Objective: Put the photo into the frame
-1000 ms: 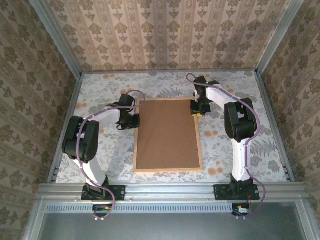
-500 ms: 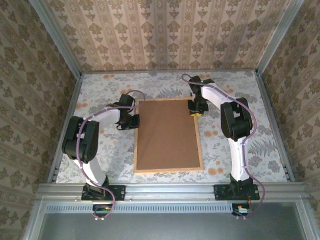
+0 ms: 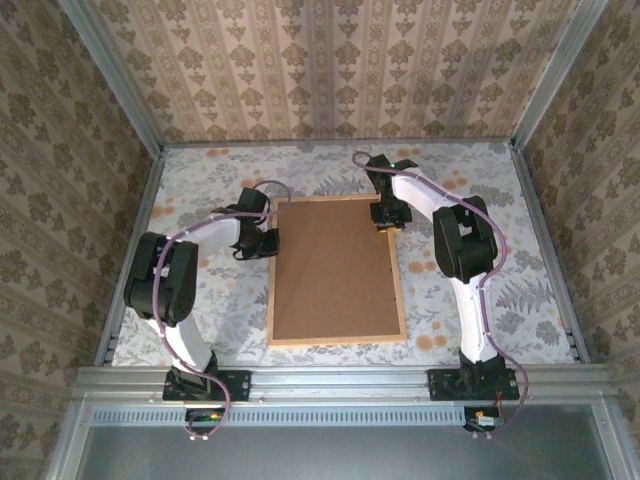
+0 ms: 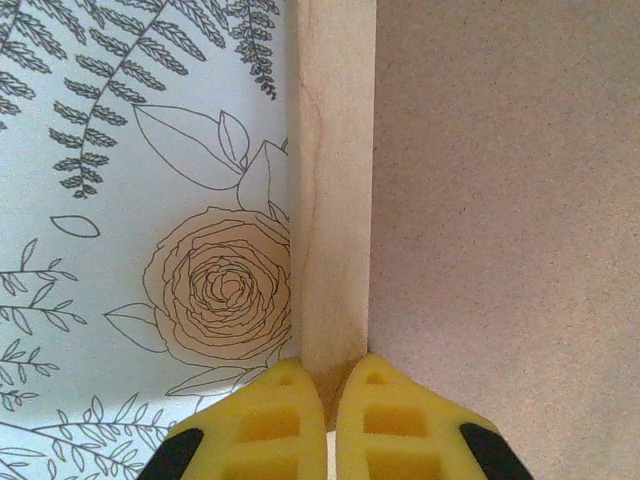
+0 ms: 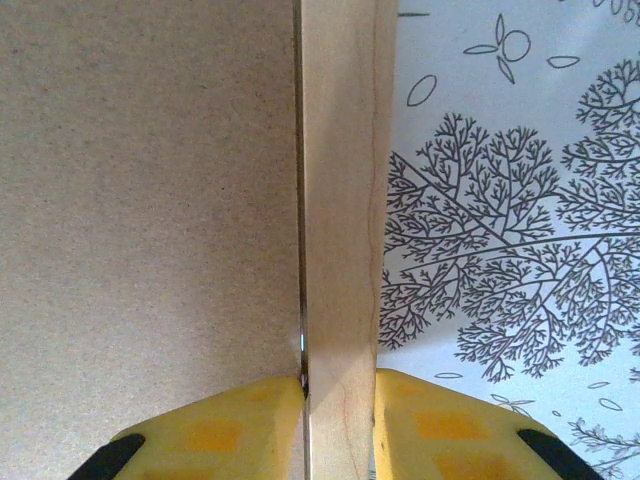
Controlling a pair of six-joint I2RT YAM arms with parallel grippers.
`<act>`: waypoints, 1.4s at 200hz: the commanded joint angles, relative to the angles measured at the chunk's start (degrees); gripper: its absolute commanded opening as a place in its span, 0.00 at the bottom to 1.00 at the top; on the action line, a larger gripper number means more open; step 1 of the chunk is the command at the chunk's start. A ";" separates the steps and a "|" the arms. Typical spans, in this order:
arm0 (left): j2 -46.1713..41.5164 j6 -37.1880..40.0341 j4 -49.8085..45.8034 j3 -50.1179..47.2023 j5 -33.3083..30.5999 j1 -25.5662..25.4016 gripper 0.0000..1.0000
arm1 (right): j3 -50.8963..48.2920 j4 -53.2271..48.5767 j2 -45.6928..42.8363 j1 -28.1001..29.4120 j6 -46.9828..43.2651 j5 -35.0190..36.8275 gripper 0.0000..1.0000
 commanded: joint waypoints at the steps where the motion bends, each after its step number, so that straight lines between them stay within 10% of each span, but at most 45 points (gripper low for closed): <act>1: -0.69 1.48 -2.65 0.11 1.15 -0.78 0.00 | -1.15 -0.22 4.89 2.02 1.22 3.11 0.27; 78: -0.81 1.52 -3.18 0.18 0.73 -0.83 0.00 | -2.06 1.30 1.47 2.45 0.34 4.39 0.32; 152: -0.99 1.30 -3.27 0.19 0.18 -0.78 0.00 | -10.19 11.75 -12.80 -3.49 -0.31 -19.63 0.47; 280: -0.86 1.54 -3.26 0.22 0.28 -0.69 0.00 | -6.88 6.24 -4.05 -7.28 -4.55 -14.04 0.26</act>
